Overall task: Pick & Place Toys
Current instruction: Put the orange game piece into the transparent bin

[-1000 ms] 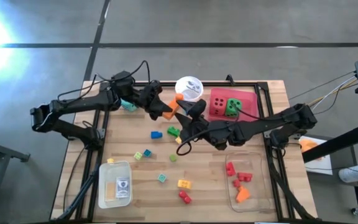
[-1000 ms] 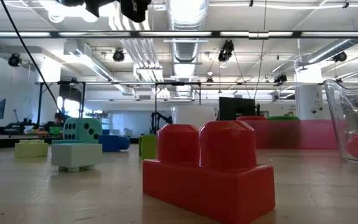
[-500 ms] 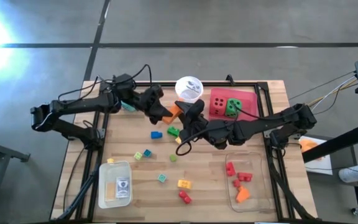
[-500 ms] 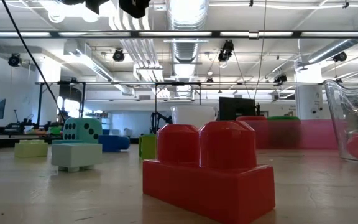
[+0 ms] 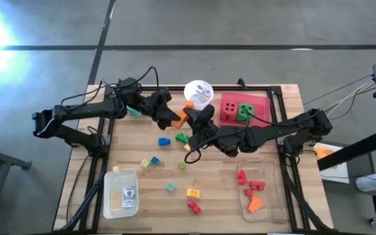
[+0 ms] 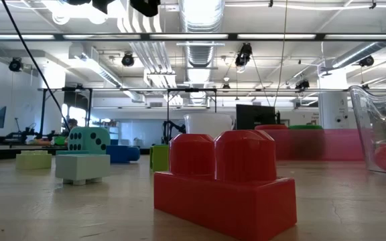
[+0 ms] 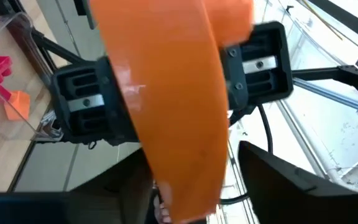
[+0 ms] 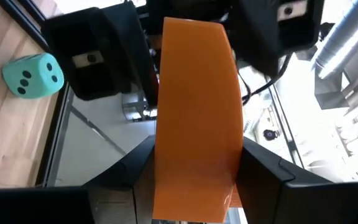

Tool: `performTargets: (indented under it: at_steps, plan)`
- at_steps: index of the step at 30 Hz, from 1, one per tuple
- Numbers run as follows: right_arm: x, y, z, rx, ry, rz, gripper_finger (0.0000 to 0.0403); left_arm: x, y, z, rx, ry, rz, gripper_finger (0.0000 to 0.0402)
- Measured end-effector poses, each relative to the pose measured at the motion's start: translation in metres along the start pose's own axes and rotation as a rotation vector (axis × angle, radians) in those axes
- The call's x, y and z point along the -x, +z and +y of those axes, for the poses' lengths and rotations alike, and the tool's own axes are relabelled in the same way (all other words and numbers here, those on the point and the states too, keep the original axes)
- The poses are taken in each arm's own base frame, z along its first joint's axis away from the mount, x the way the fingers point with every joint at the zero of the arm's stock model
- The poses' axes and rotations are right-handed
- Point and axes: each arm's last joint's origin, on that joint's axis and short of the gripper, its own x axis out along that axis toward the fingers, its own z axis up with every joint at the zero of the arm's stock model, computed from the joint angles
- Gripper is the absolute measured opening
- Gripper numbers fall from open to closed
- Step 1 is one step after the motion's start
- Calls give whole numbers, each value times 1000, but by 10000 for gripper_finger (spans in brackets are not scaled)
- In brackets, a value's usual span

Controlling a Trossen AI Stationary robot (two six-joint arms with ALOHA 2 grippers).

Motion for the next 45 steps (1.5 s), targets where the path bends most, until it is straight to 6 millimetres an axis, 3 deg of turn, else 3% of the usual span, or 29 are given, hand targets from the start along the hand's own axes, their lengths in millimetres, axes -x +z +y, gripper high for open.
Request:
performTargets:
  at_steps: [6, 15, 20, 25, 32, 40, 45]
  plan:
    - [0, -2, -2, -86, -30, 71, 161, 0, 0, -1, -68, -4, 7, 301]
    - [11, -10, -30, -620, -123, 133, 161, 3, 3, 7, -121, 56, -12, 365]
    - [23, -23, -37, -909, -81, 160, 161, 7, 5, 16, -102, 132, -18, 381]
    - [37, -46, -43, -1203, 161, 210, 161, 17, 11, 26, -95, 218, -40, 384]
    - [52, -64, -31, -1431, 698, 452, 161, 31, 17, 40, -94, 342, -64, 384]
    - [93, -64, -5, -1353, 1046, 804, 161, 46, 17, 56, -86, 503, -61, 384]
    - [130, -63, 13, -1247, 1111, 1034, 161, 49, 16, 59, -92, 528, -50, 384]
